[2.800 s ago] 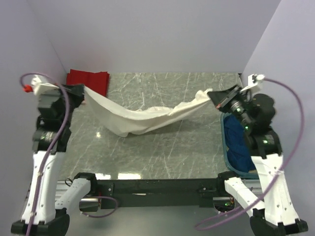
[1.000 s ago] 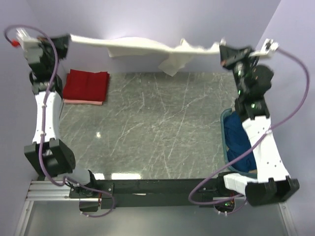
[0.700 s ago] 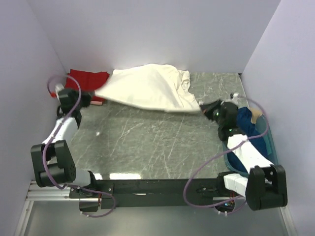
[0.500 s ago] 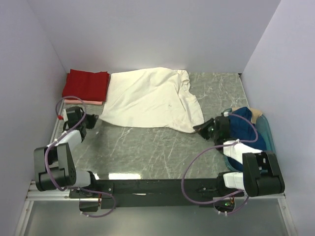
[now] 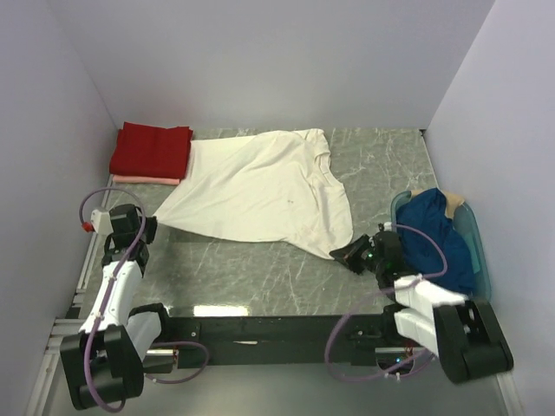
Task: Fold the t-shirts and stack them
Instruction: Flatten the tshirt out
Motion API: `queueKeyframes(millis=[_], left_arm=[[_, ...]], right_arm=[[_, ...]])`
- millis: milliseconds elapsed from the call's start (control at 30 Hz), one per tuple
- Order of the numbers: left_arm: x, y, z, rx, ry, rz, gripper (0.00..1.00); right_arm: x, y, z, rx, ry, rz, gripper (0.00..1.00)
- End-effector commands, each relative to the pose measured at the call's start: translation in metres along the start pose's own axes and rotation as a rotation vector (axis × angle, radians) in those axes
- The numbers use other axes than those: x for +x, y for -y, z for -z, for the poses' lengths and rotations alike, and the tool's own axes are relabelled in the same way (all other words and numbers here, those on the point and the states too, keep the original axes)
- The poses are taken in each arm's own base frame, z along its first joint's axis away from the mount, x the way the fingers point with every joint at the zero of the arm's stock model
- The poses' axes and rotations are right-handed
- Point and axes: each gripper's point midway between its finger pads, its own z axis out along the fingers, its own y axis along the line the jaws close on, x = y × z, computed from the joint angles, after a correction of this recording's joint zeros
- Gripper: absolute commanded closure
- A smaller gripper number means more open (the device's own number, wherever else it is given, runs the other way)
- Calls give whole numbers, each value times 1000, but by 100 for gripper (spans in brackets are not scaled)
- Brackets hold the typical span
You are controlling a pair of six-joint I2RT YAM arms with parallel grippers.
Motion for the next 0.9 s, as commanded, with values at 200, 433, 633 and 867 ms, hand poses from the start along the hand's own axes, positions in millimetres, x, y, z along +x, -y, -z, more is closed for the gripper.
queueKeyframes(millis=[200, 433, 633, 867], left_arm=[[-10, -13, 17, -59, 42, -26, 99], [-5, -2, 24, -34, -15, -46, 97], [5, 10, 31, -1, -102, -104, 97], [9, 19, 36, 27, -149, -178, 97]], right_arm=[[4, -49, 52, 19, 175, 235, 63], [-43, -89, 67, 118, 326, 415, 46], [-127, -118, 21, 242, 307, 412, 49], [-190, -98, -64, 430, 184, 408, 58]])
